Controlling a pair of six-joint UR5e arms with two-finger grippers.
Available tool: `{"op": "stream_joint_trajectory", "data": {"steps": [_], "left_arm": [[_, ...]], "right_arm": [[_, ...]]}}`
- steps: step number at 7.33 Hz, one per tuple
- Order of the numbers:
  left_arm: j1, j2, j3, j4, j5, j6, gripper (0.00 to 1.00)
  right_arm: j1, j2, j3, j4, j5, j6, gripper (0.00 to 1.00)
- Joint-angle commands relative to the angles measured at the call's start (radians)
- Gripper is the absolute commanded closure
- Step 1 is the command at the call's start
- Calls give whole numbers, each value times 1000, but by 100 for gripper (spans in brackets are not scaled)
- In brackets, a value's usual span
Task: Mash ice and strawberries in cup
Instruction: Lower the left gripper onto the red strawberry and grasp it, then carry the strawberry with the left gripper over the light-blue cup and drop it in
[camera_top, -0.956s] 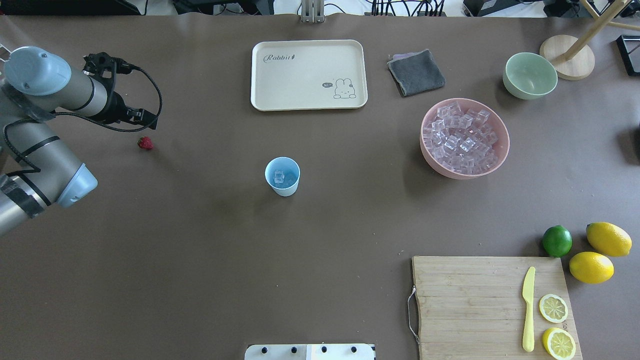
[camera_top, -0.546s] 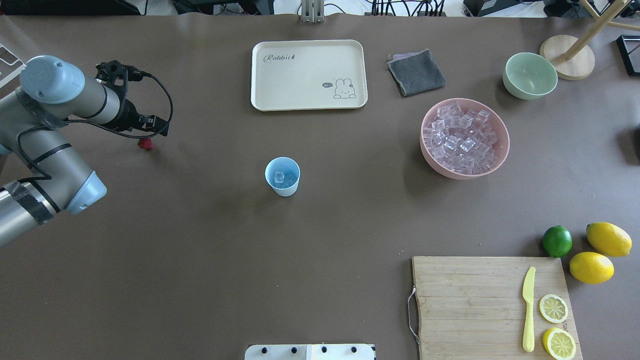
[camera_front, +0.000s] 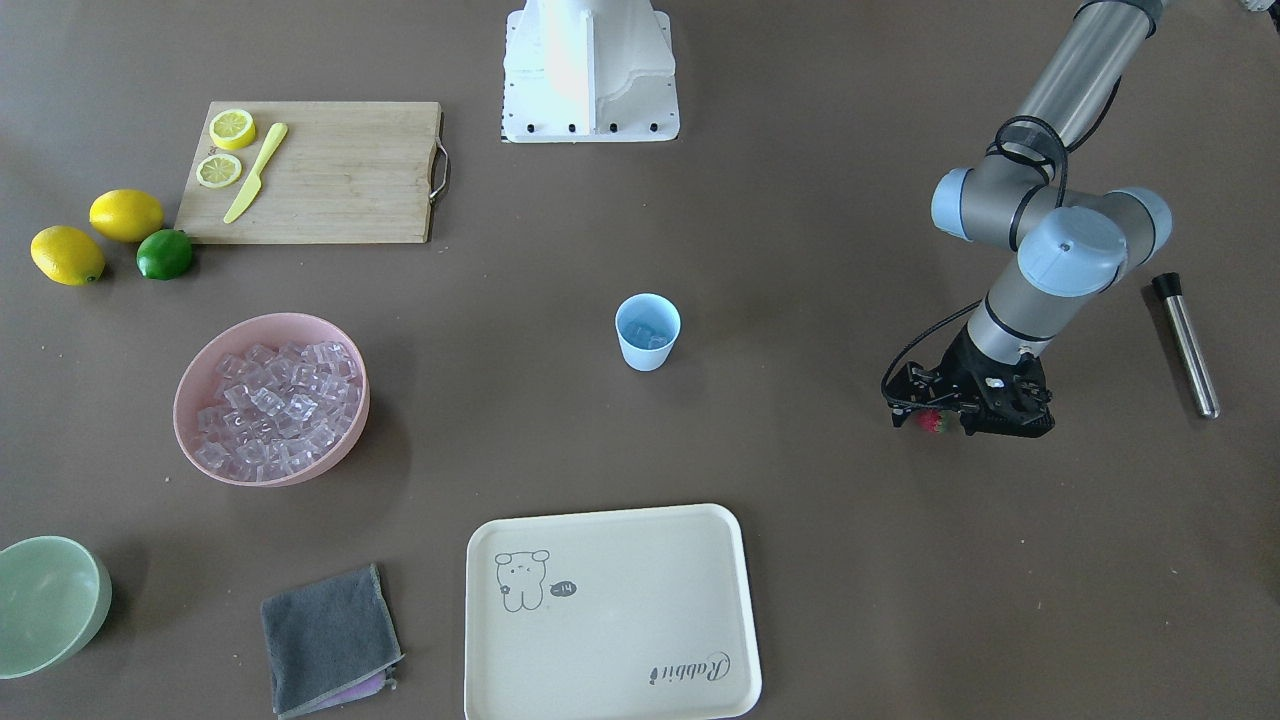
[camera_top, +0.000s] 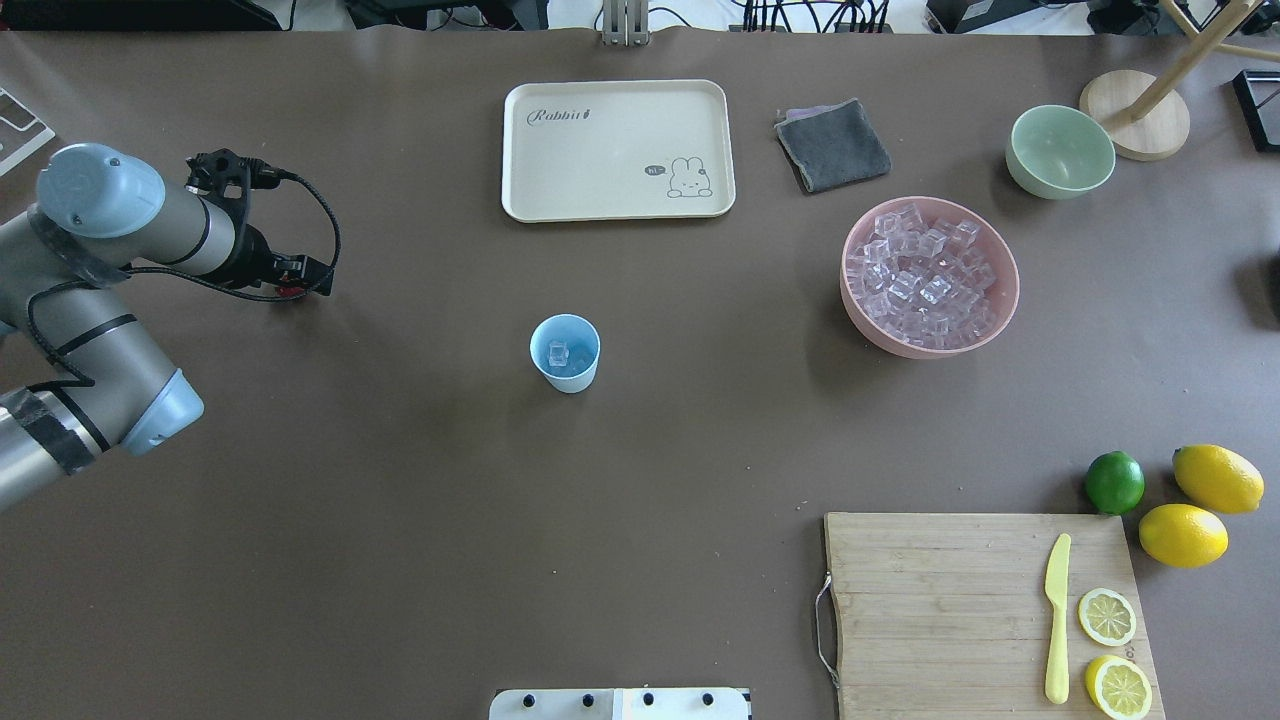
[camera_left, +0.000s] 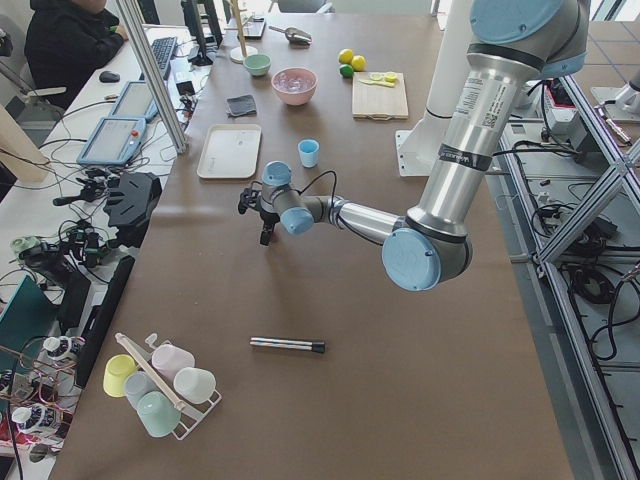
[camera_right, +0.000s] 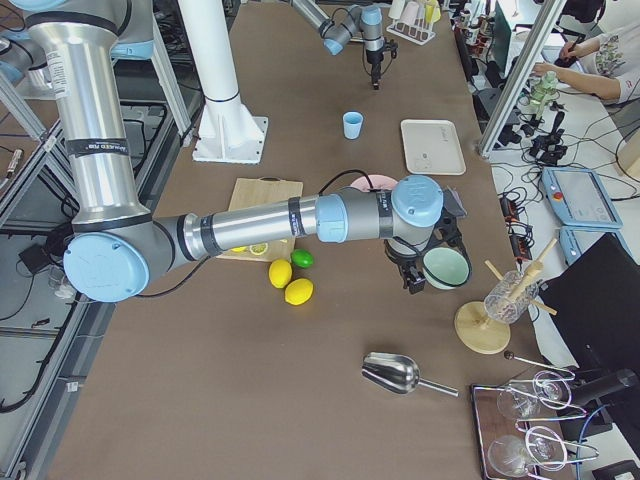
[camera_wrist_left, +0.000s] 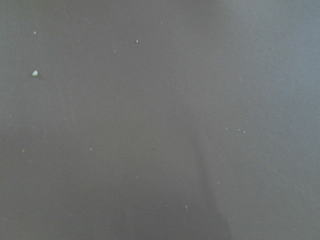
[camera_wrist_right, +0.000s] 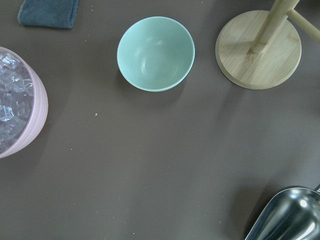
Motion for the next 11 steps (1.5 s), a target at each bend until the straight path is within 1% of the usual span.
{"op": "stream_joint_trajectory", "data": {"steps": [1,2,3,4,5,6,7,8,9,10,11], "left_arm": [[9,1,-14,-4,-1,-28,44],[9,3,-16,-3,1,-25,59],[8,1,-20,-4,-12,-18,84],[8,0,-33,5,-9,-18,93],[5,-5,-40,5,-6,-23,100],[5,-14,-45,4,-6,-29,100],[2,-24,-95,23,-9,-44,100],[5,-64,-131,93,-7,-64,100],[11,-107,-149,112,-9,-80,100],[47,-115,-202,116,-7,-153,100],[98,-171,-233,160,2,-234,100]], "right_arm": [[0,-3,5,1,0,7,2],[-1,-7,5,1,0,7,2],[-1,-14,3,1,-2,5,2],[-1,-17,-1,16,-2,7,2],[-1,-17,-6,22,-2,7,2],[-1,-17,-6,22,-2,7,2],[-1,-15,-6,22,-3,7,2],[-1,-20,-14,24,-6,-7,2],[-1,-35,-15,24,-5,-24,2],[0,-40,-12,24,-5,-21,2],[0,-46,-8,24,-6,-13,2]]}}
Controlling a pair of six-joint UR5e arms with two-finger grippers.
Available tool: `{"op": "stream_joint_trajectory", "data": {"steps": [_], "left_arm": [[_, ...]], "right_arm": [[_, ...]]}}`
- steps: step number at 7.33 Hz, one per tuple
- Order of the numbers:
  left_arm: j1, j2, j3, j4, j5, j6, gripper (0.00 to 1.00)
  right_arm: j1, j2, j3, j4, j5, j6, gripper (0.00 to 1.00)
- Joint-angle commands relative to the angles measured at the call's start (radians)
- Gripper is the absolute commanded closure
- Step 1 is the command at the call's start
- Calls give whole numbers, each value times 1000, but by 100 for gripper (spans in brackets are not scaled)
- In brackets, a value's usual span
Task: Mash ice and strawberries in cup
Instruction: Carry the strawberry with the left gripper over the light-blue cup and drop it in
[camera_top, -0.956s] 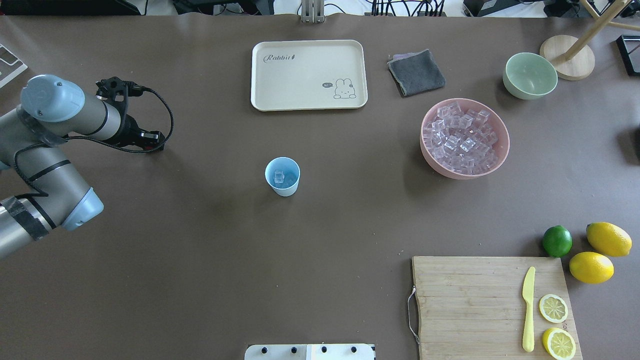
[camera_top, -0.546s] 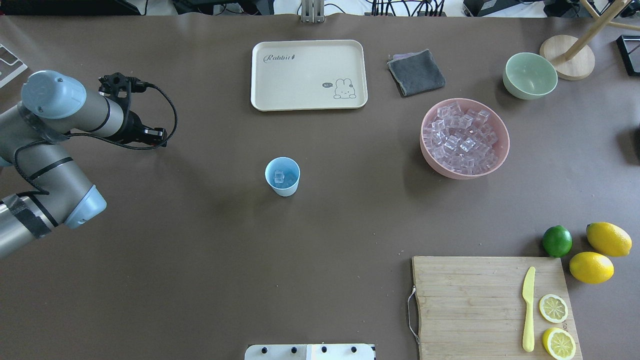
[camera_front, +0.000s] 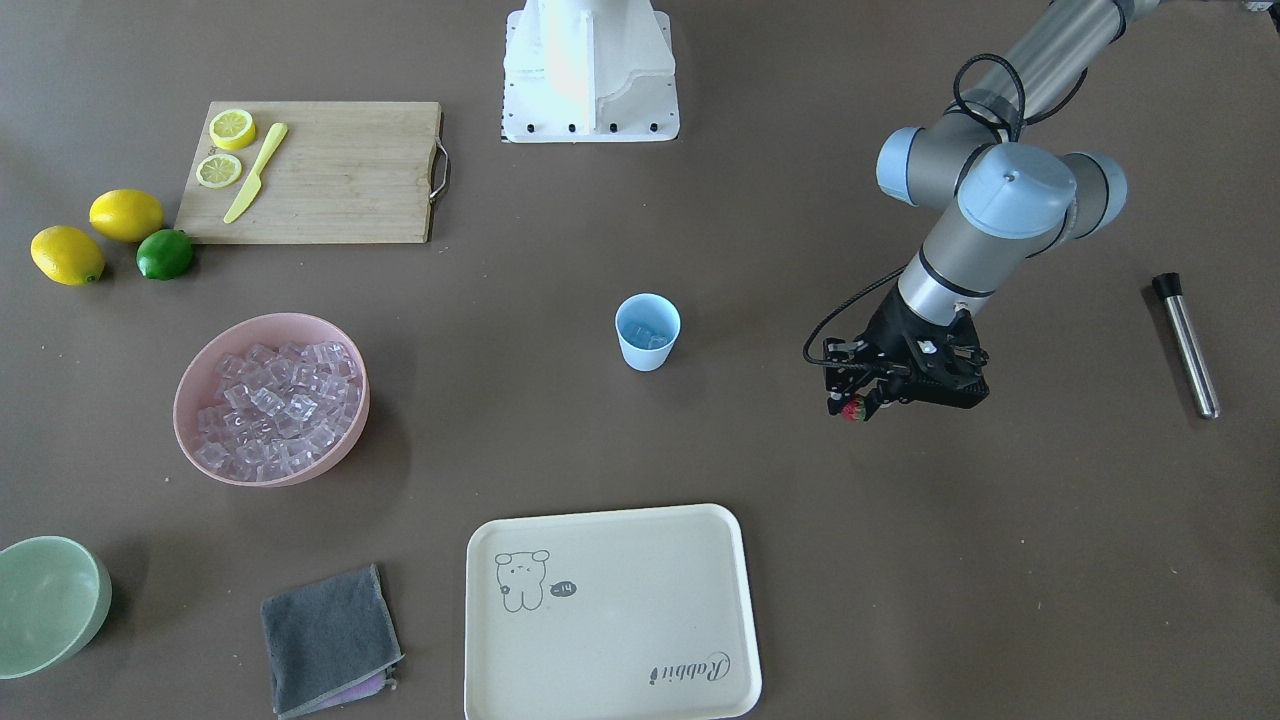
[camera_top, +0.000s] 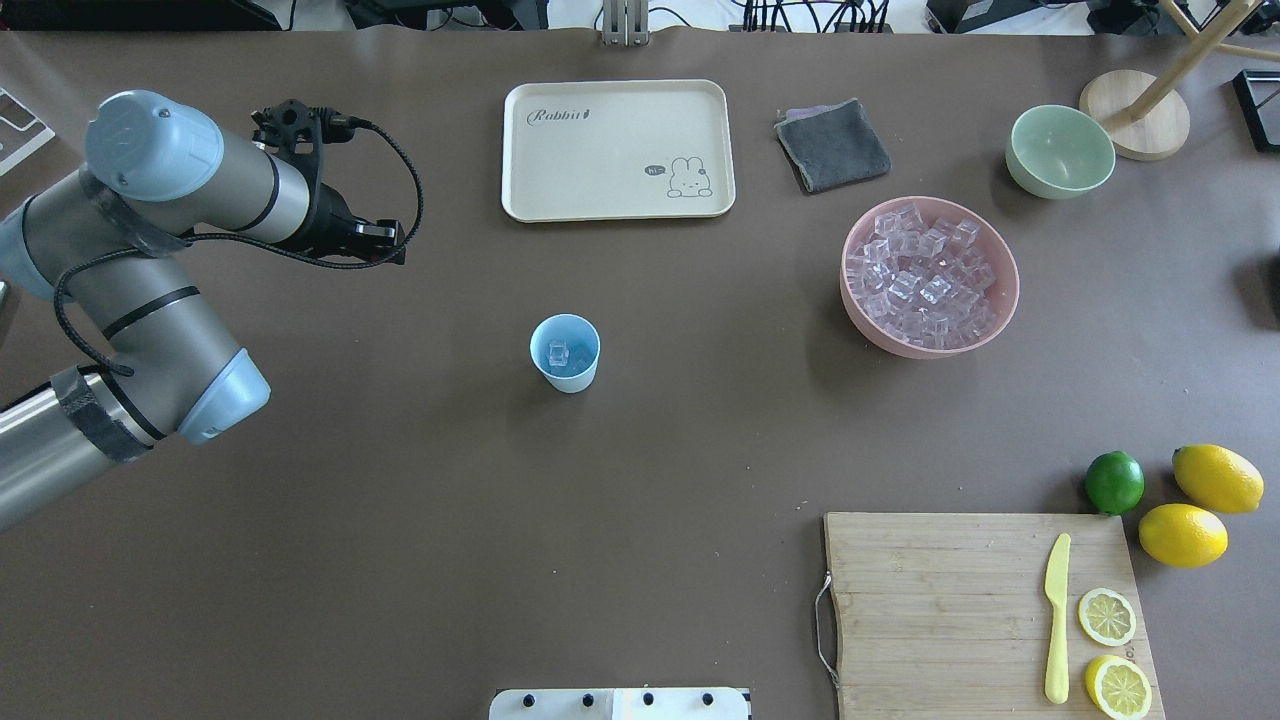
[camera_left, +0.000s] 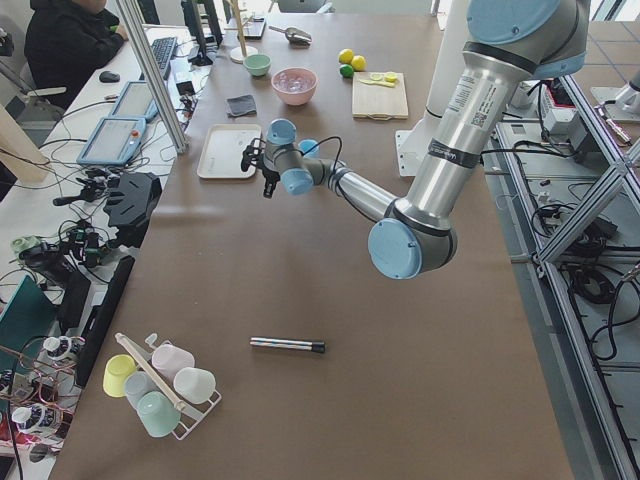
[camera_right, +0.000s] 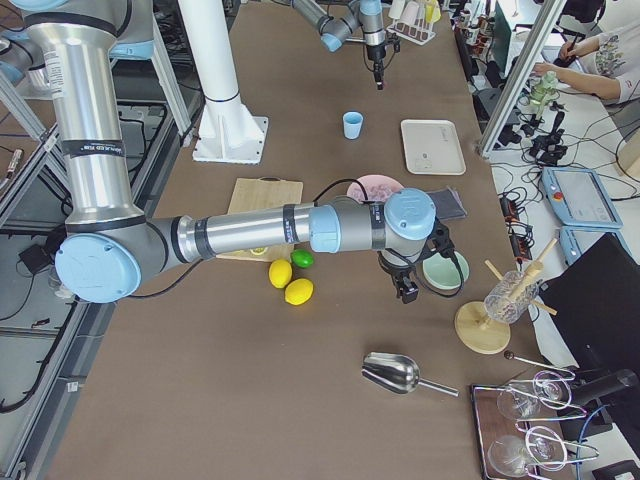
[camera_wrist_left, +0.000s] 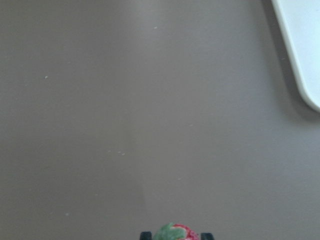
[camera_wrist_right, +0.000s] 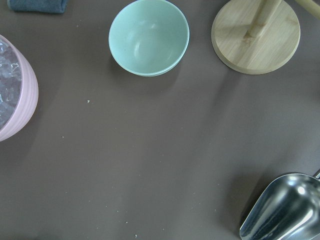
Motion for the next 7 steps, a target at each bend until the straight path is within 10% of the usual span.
{"op": "stream_joint_trajectory", "data": {"steps": [1,7], "left_arm": [[96,-123,-51,109,39,-158,100],[278,-172,-110,165,230,-297,100]], "right_arm": [[1,-8,-2,-1,-1,-2,2],[1,-13,6,-1,0,0,2]]}}
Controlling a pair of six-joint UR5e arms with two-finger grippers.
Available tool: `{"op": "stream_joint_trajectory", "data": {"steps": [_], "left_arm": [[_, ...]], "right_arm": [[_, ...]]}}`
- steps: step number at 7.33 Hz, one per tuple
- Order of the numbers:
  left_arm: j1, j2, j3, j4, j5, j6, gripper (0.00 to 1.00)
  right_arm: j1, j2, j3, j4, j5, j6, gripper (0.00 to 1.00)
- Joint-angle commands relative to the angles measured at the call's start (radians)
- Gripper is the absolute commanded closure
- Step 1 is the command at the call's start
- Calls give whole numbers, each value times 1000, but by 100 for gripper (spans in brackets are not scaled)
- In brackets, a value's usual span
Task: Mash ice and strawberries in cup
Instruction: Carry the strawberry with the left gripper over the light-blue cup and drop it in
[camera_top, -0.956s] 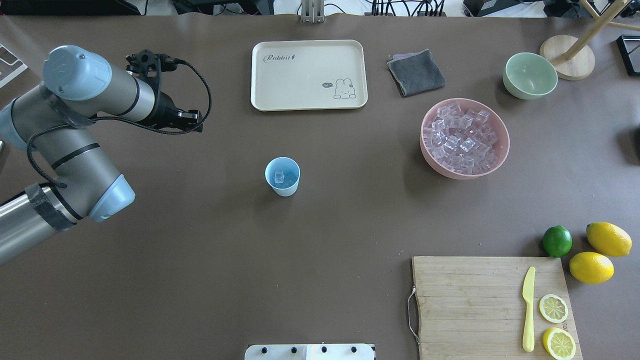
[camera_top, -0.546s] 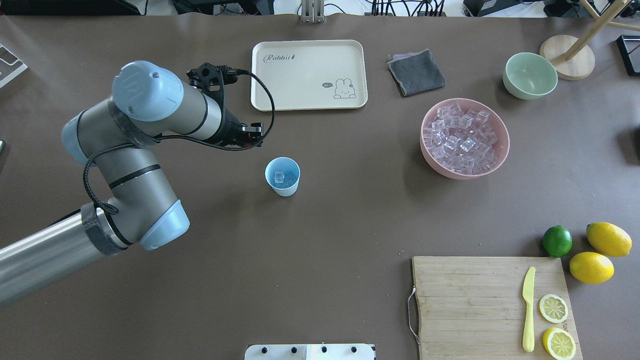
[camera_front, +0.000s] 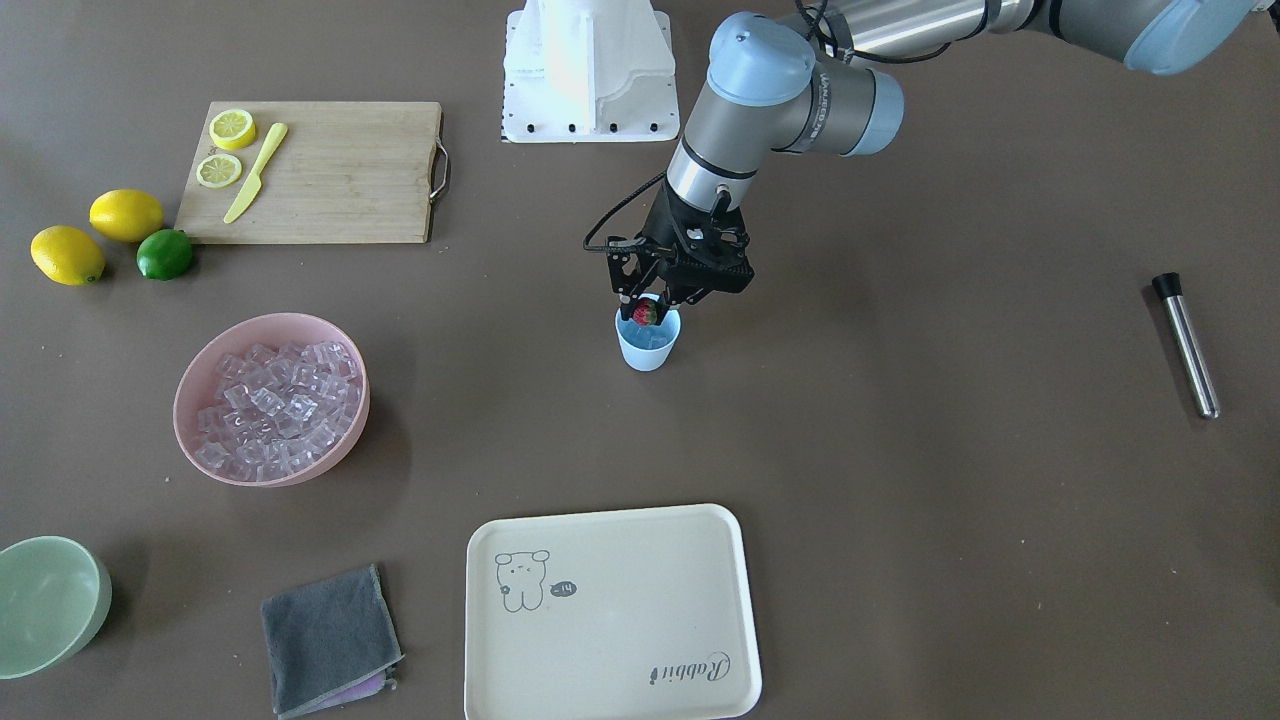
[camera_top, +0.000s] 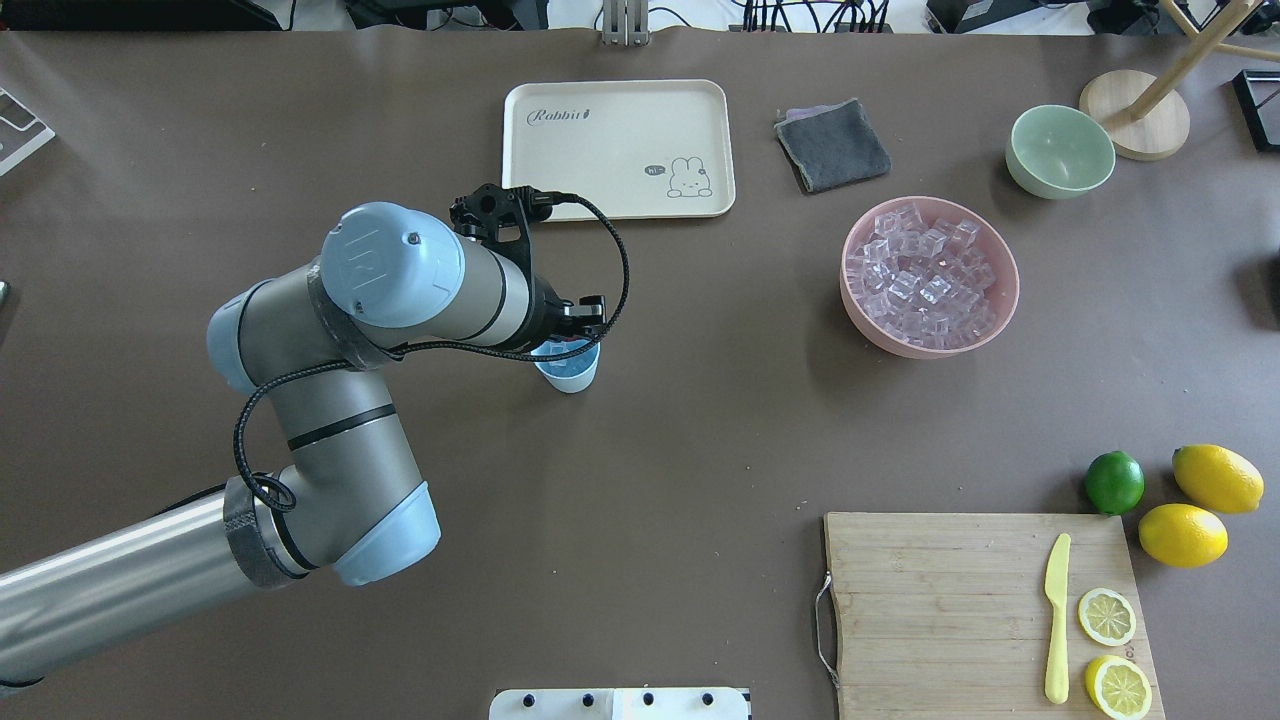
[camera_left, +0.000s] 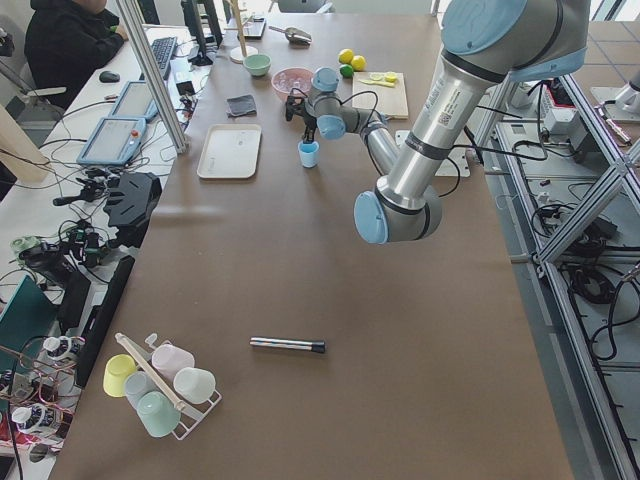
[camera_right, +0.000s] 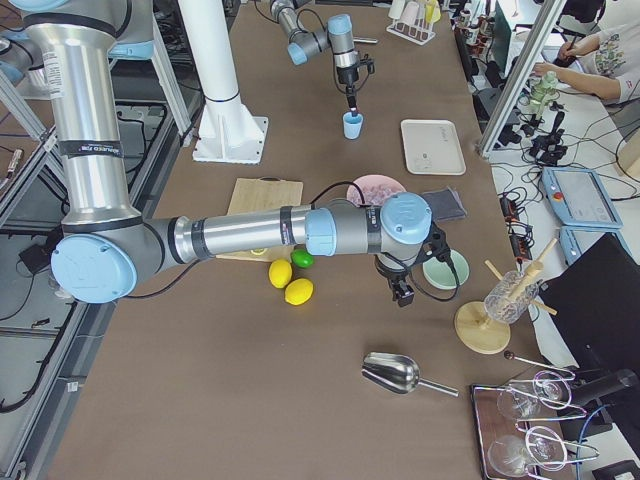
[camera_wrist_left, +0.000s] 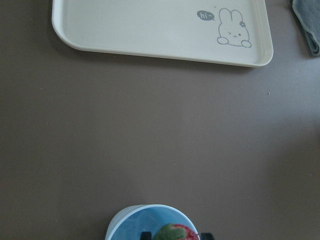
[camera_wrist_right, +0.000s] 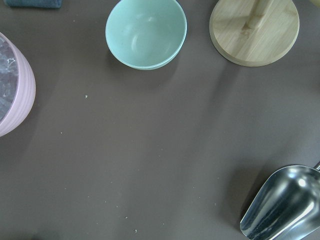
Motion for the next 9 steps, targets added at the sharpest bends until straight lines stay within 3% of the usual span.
{"op": "stream_joint_trajectory", "data": {"steps": [1,3,4,6,8,9], "left_arm": [[18,10,-12,3,22,-2,75],[16,11,-9,4,22,9,58],[13,17,-8,3,22,9,30],[-1,14,-12,4,14,9,3],[-86,72,-55,62,-25,63,3],[-172,198,-111,75,-123,160,3]], "right_arm": [[0,-8,2,1,2,-4,2],[0,-17,3,1,0,-6,2],[0,-18,2,1,0,-6,2],[0,-18,3,1,2,-6,2],[0,-18,22,1,-1,3,2],[0,-24,22,1,2,0,2]]}}
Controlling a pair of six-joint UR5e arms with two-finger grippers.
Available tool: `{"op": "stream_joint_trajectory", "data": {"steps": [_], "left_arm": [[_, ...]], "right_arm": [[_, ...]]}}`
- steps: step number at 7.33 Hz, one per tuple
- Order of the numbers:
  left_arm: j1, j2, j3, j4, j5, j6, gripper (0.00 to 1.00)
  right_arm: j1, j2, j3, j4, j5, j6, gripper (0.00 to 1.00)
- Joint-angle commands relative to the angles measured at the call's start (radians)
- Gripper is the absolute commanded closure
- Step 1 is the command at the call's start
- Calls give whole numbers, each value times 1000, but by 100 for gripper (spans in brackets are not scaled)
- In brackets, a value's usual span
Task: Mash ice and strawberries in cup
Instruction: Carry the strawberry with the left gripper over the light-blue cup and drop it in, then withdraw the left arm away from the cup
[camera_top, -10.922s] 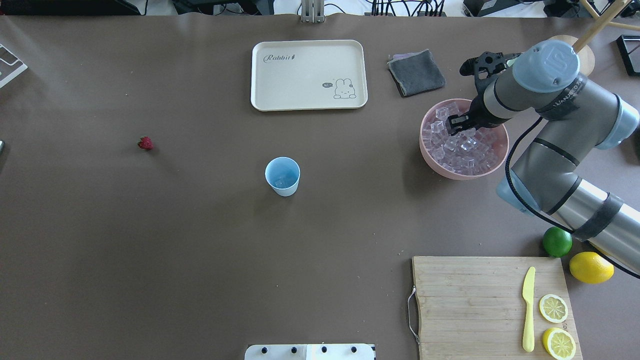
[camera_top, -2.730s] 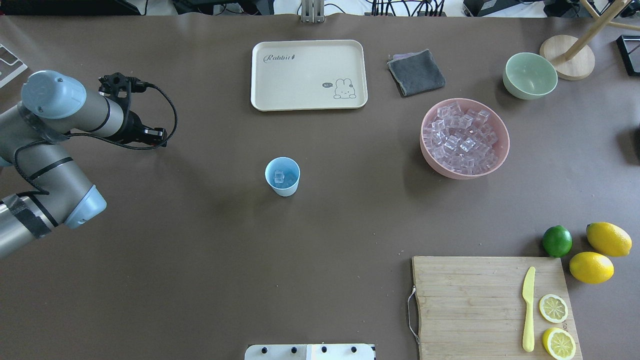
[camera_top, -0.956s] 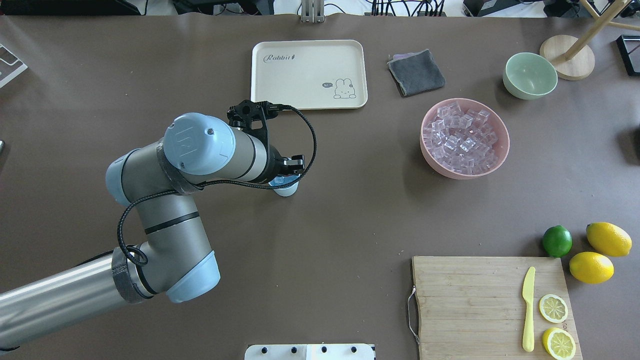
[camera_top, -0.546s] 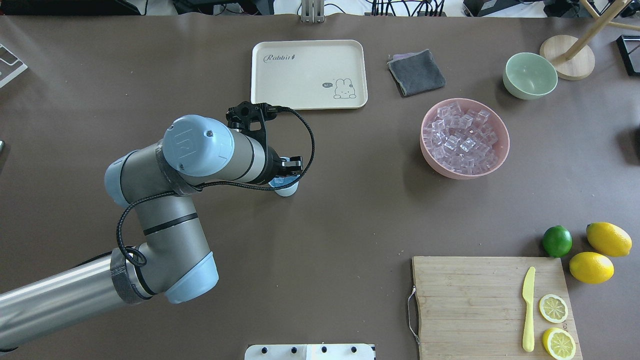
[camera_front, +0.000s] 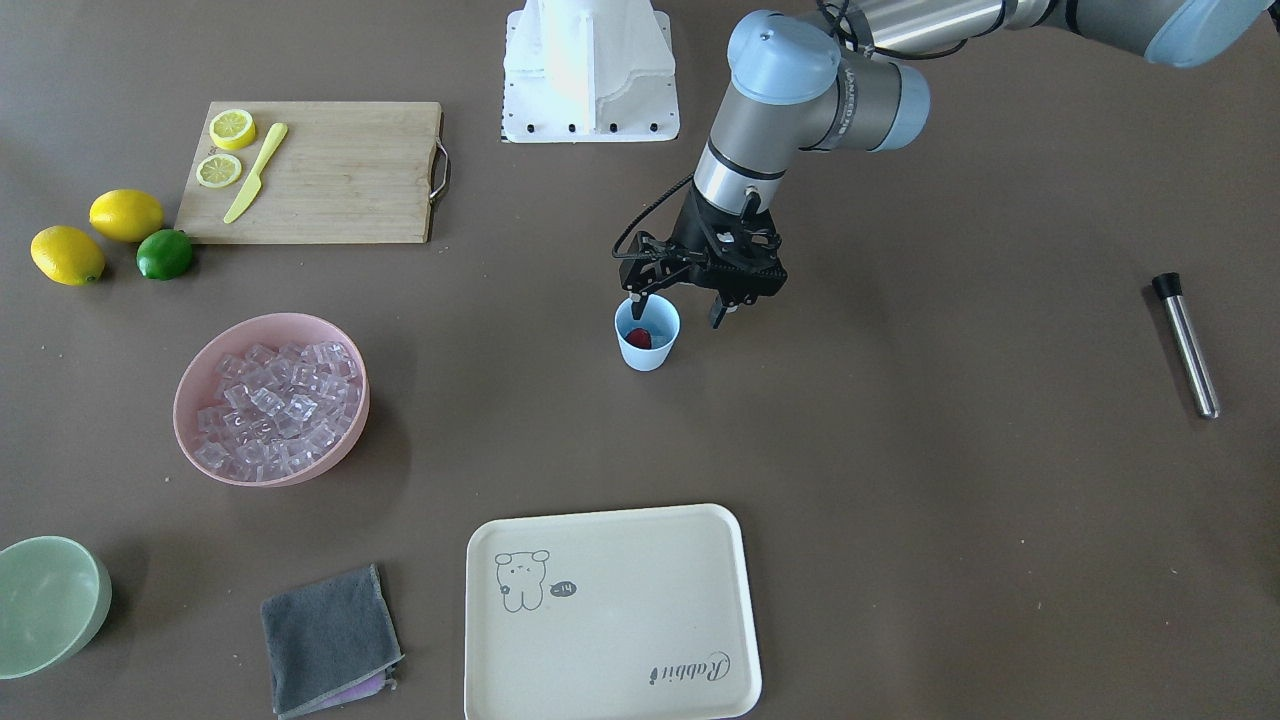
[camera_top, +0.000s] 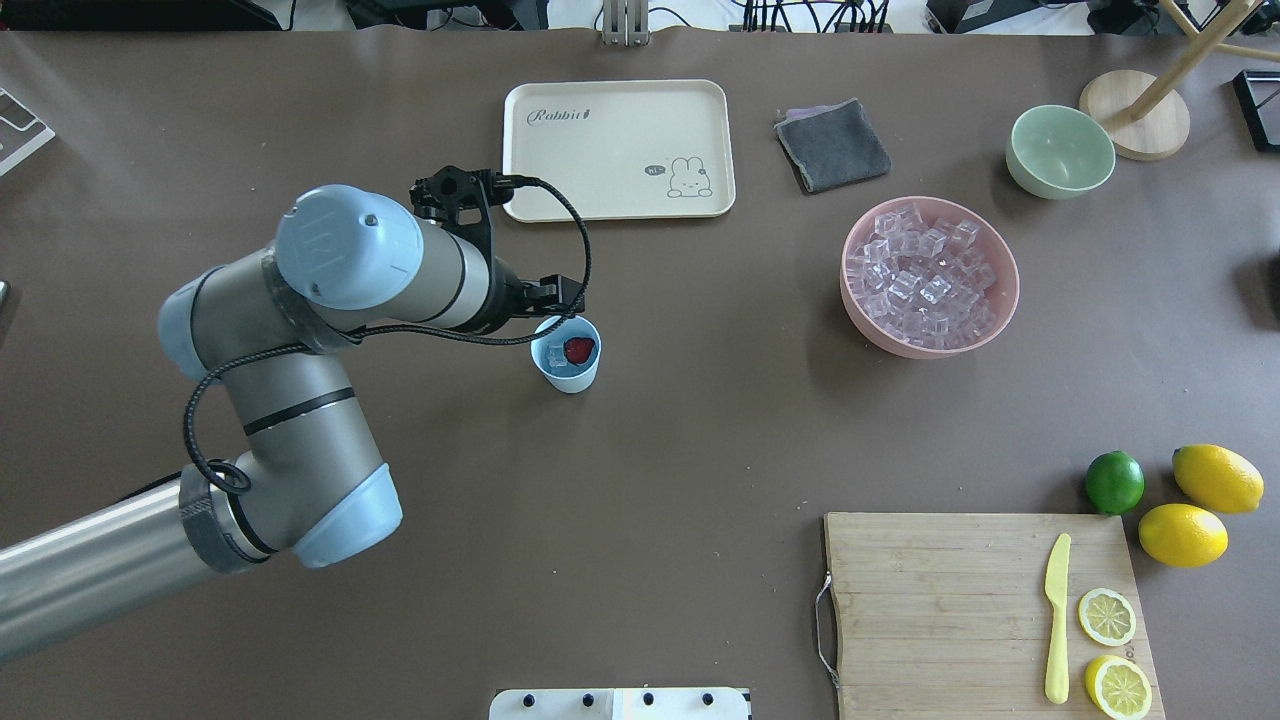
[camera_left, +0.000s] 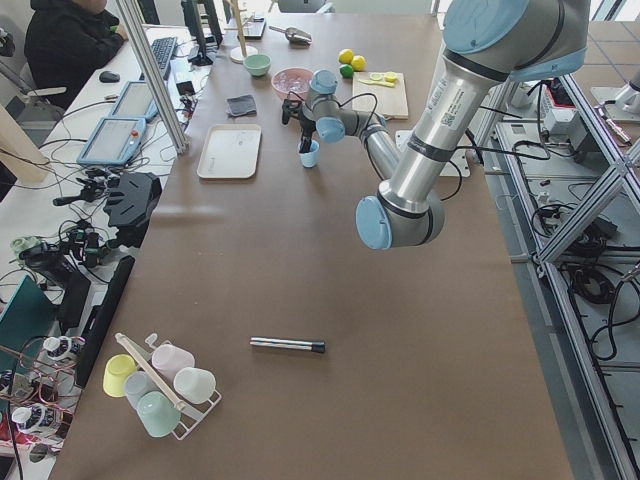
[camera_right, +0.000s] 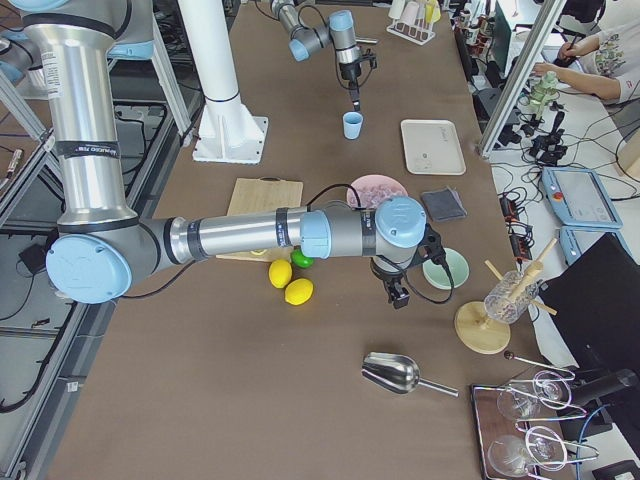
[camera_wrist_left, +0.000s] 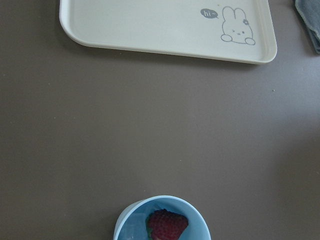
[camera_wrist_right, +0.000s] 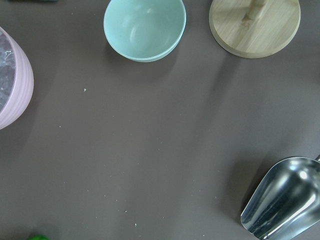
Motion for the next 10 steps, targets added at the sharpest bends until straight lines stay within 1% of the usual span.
{"op": "stream_joint_trajectory", "data": {"steps": [1,3,4,5,6,7,8,9,10], "left_arm": [[-184,227,-92,21,-152,158,3],[-434,393,-77,18,-339,448,3],[-548,456,-19,15,-412,620,3],[-629,511,57,3,-470,784,3],[-671,541,131,-2,-492,887,2],[-681,546,212,-47,-492,940,2],[-682,540,322,-171,-491,942,3],[-682,537,398,-288,-491,928,3],[-682,544,400,-293,-491,928,3]], "right_arm": [[0,-9,7,0,4,-1,2],[0,-7,20,-1,5,7,2],[0,-9,21,2,10,-8,1],[0,-15,49,2,9,-28,1],[0,-33,58,2,1,-29,1],[0,-33,57,2,-28,-27,1],[0,-33,57,2,-69,-27,1],[0,-43,60,2,-70,-30,1],[0,-46,57,21,-70,-27,1]]}}
